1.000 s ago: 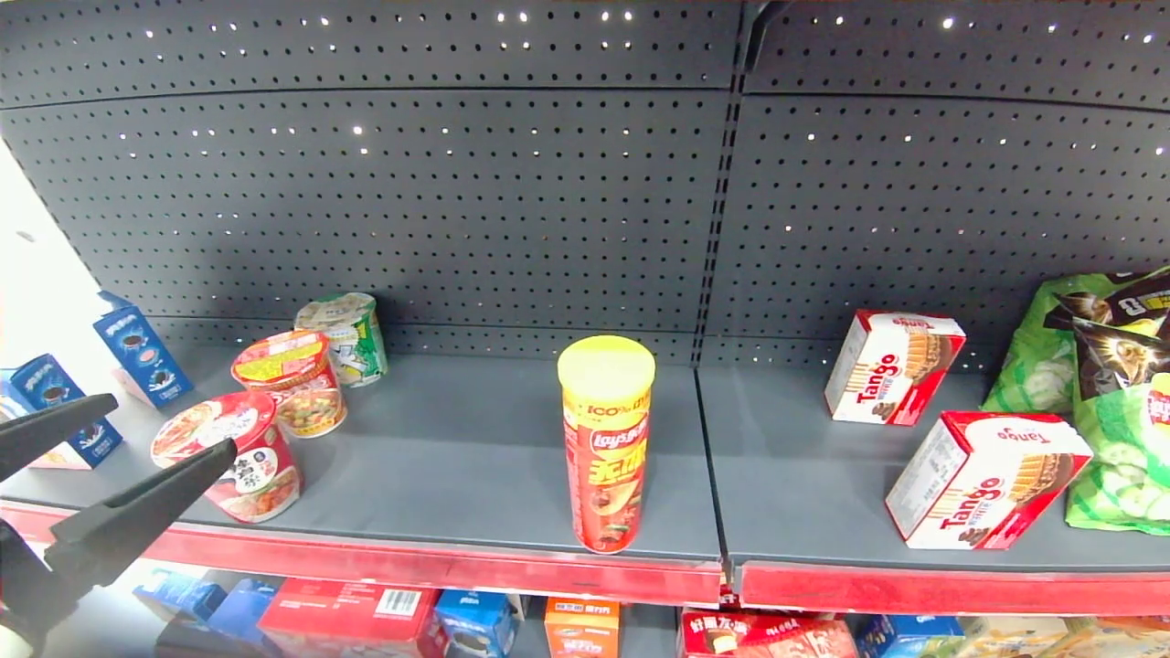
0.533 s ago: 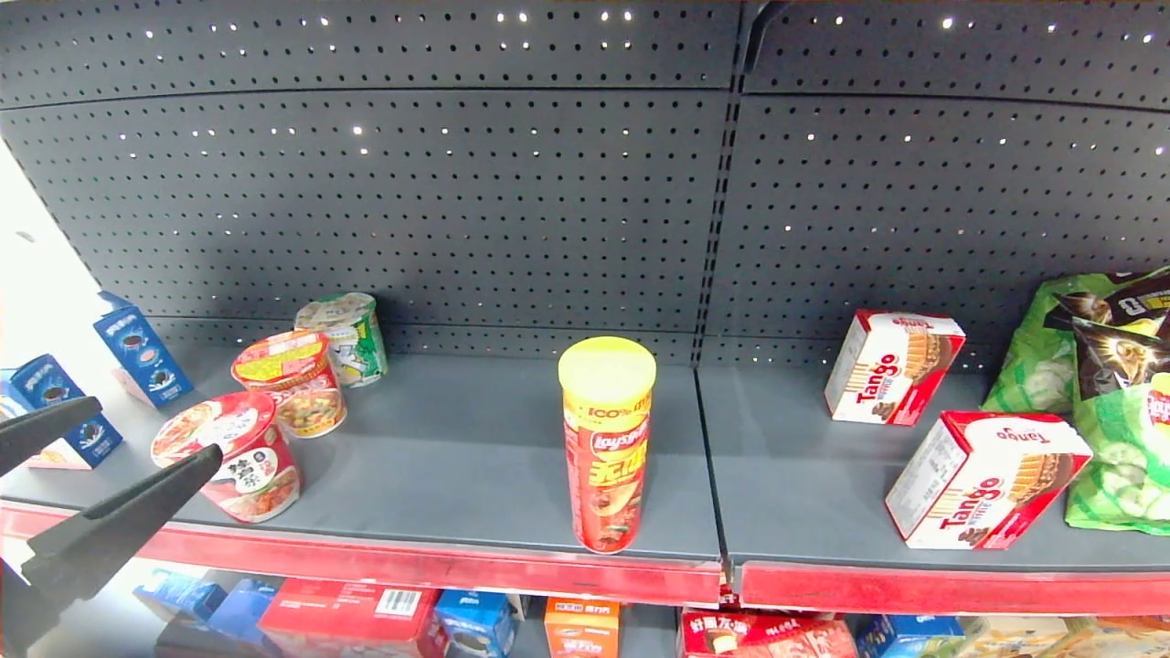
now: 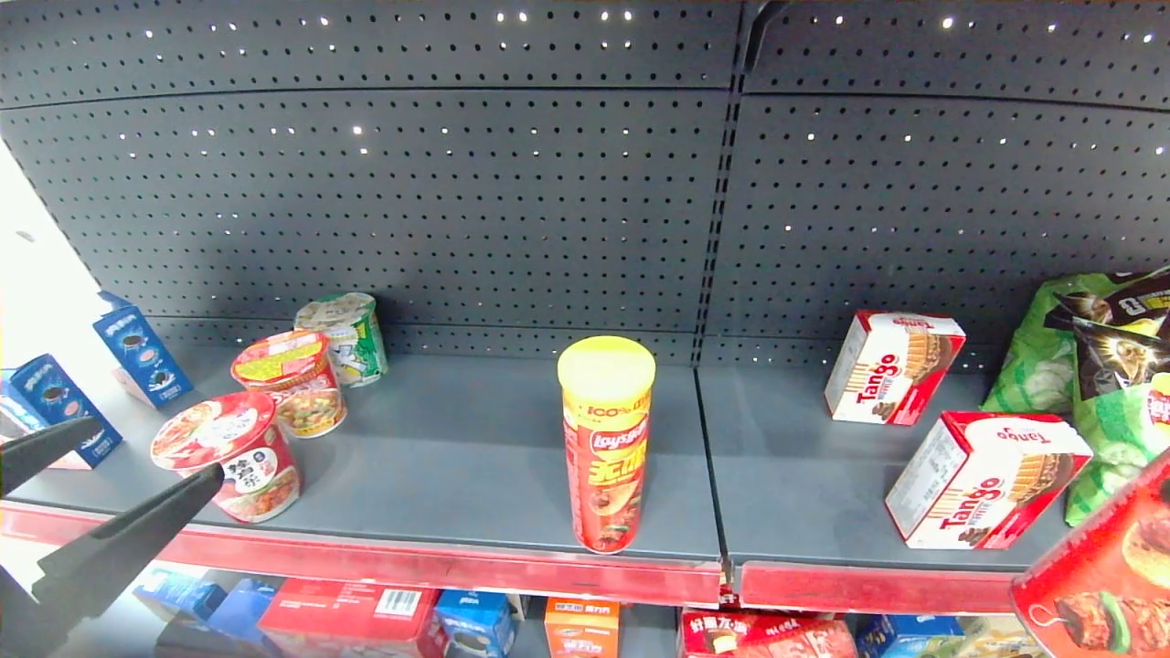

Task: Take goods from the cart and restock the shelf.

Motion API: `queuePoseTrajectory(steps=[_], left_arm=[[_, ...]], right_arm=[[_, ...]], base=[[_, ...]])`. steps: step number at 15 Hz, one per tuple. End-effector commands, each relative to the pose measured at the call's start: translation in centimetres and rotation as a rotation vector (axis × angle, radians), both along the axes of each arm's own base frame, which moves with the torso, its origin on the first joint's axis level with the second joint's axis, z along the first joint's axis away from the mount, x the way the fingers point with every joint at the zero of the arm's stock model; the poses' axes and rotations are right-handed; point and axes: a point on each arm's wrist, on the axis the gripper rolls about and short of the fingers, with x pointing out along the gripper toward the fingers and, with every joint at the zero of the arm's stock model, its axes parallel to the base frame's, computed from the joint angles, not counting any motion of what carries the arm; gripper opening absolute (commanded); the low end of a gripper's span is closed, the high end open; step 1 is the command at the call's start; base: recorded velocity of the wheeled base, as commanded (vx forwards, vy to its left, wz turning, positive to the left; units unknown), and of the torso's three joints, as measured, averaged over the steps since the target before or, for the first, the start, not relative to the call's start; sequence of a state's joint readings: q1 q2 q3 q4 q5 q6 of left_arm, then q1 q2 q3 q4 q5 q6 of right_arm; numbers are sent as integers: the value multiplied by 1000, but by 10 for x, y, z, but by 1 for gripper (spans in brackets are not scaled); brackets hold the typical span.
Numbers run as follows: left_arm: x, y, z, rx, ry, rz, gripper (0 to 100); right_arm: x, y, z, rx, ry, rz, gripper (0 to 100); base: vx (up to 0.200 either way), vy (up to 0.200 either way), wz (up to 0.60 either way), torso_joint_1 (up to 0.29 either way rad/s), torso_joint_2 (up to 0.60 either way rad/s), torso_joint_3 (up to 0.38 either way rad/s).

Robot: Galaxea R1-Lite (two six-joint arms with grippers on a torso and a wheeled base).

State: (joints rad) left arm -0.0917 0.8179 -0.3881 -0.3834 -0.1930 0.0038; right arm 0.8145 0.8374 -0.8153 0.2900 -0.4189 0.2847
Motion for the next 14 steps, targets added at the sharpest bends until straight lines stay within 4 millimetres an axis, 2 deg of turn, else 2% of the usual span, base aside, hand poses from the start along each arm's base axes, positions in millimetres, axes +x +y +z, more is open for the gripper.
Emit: queuePoseTrajectory(steps=[1,3,7,9,11,12,14], left_arm=[[0,0,-4,2,15,-1,100],[1,0,-7,10,24,16,100],[1,1,-8,18,27,45,100],[0,2,-11,21,36,70,100],[-1,2,-12,23,31,92,100],[-3,3,-11,27,22,102,100],[-4,3,-13,31,26,122,100]], right_arm=[[23,27,19,-8,32,60,0],[46,52,31,-23,51,82,0],[60,62,24,-75,103,208,0],[71,58,24,-70,113,222,0],[84,42,24,-101,93,266,0],[99,33,22,-158,76,275,0],[116,31,22,-178,68,258,0]], base=[[0,0,0,0,0,0],[0,0,0,0,0,0],[0,0,0,0,0,0],[0,0,0,0,0,0],[0,0,0,0,0,0],[0,0,0,0,0,0],[0,0,0,0,0,0]])
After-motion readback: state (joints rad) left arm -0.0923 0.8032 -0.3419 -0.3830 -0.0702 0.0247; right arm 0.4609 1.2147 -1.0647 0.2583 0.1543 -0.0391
